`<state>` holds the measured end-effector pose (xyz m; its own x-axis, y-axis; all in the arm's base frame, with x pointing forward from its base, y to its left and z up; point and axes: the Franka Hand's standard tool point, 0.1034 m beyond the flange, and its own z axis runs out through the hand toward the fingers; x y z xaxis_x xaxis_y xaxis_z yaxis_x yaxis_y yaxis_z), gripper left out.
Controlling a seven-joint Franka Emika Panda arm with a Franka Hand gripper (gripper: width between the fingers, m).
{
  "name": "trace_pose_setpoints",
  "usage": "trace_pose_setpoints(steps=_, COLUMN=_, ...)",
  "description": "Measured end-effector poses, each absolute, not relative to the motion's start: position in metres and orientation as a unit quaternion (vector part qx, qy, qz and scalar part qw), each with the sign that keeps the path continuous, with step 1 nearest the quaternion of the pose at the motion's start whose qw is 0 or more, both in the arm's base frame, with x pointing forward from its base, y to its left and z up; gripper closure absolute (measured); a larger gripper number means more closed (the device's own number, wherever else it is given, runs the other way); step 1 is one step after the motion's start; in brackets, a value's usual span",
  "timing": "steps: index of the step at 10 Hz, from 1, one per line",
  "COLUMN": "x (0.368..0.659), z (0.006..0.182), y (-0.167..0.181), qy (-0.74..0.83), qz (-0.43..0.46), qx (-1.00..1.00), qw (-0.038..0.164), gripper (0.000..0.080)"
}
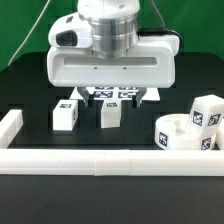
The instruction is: Assemble stool
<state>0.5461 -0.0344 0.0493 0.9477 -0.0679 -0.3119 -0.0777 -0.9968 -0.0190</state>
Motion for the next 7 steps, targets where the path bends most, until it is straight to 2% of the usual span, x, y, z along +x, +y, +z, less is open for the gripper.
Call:
trace_pose_setpoints(steps=2, x=0.534, z=0.044, y=-0.035, qy=0.032, qz=0.225, qx=-0.973, qw=0.024, gripper=0.015)
trace_pose_setpoints(steps=7, x=0.526, z=0.038, y=-0.036, qy=0.032, qz=0.386, qx=-0.921, qw=0.035, gripper=0.015)
